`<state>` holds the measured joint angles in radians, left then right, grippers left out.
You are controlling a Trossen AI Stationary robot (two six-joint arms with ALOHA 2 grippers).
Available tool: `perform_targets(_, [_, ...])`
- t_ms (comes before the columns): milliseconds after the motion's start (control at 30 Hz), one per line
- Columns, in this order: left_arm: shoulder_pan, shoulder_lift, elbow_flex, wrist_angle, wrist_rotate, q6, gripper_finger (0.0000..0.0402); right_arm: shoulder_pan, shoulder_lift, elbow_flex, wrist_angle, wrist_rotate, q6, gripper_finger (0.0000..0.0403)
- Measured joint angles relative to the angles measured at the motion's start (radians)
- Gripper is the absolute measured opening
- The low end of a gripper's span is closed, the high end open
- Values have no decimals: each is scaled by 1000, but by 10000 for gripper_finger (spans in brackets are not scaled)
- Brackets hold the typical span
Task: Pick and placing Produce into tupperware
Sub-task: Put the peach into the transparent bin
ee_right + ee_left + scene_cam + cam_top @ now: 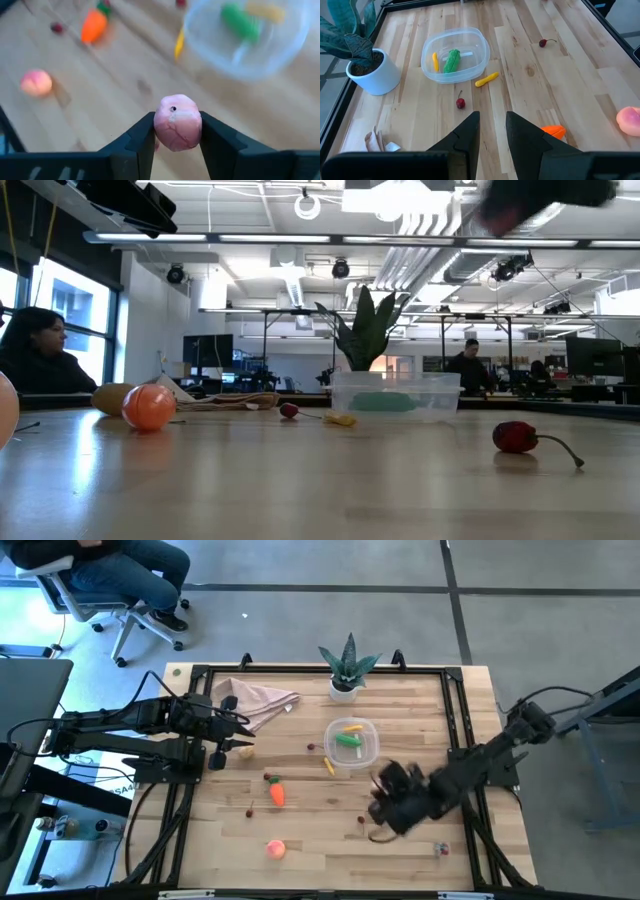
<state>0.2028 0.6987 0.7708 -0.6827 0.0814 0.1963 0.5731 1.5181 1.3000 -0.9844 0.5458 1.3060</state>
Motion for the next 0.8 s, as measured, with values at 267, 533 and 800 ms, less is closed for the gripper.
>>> perform_targets(267, [0,0,0,0,0,0,83,-342,-1,158,-8,-110,-468,128])
perform_targets(533, [0,0,0,0,0,0,83,-623,28,90,1,-351,-655,128])
perform_targets(800, [0,0,0,0,0,0,83,-714,90,-60,149,-477,-749,128])
